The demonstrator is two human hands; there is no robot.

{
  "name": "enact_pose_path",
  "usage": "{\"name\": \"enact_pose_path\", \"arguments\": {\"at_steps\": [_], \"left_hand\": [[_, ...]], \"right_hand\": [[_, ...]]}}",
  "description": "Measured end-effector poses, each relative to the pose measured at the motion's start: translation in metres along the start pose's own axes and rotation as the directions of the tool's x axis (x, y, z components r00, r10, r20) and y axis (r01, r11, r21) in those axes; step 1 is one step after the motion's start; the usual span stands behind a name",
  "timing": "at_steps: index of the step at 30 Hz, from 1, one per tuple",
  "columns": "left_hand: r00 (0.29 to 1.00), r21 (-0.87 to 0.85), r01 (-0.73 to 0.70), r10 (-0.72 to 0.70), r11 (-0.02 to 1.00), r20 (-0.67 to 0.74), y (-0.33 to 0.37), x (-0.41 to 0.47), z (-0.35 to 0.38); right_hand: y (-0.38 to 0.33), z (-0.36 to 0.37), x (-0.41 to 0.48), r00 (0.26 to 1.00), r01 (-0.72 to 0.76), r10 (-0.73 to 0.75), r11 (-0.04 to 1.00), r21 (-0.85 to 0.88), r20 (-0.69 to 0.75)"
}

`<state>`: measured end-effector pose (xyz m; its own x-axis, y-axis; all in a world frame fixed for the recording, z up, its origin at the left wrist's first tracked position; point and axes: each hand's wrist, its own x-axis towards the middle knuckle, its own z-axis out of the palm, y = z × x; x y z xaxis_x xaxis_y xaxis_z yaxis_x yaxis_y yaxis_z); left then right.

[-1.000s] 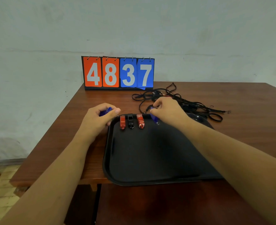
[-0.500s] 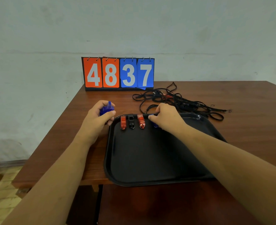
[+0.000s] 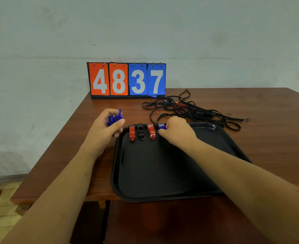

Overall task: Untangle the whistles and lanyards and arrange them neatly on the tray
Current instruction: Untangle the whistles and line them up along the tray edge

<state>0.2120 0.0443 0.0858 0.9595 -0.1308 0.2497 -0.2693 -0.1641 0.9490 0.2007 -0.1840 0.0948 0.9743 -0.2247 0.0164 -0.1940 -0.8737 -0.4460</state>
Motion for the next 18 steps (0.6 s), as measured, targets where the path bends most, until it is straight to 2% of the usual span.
{"name": "enact_pose_path", "arguments": {"at_steps": [12, 16, 18], "left_hand": [[1.000, 0.007, 0.016, -0.016, 1.000, 0.002, 0.005, -0.002, 0.001], [1.000, 0.024, -0.009, 0.010, 1.000, -0.010, 0.012, -0.005, 0.003], [1.000, 0.036, -0.024, 0.024, 0.999, 0.000, 0.015, -0.007, 0.004]], "right_hand": [[0.002, 0.005, 0.000, 1.000, 0.001, -0.002, 1.000, -0.021, -0.031], [-0.007, -0.010, -0.009, 0.976, 0.158, -0.132, 0.976, 0.148, -0.174], [-0.023, -0.020, -0.020, 0.967, 0.236, -0.200, 0.936, 0.261, -0.157]]}}
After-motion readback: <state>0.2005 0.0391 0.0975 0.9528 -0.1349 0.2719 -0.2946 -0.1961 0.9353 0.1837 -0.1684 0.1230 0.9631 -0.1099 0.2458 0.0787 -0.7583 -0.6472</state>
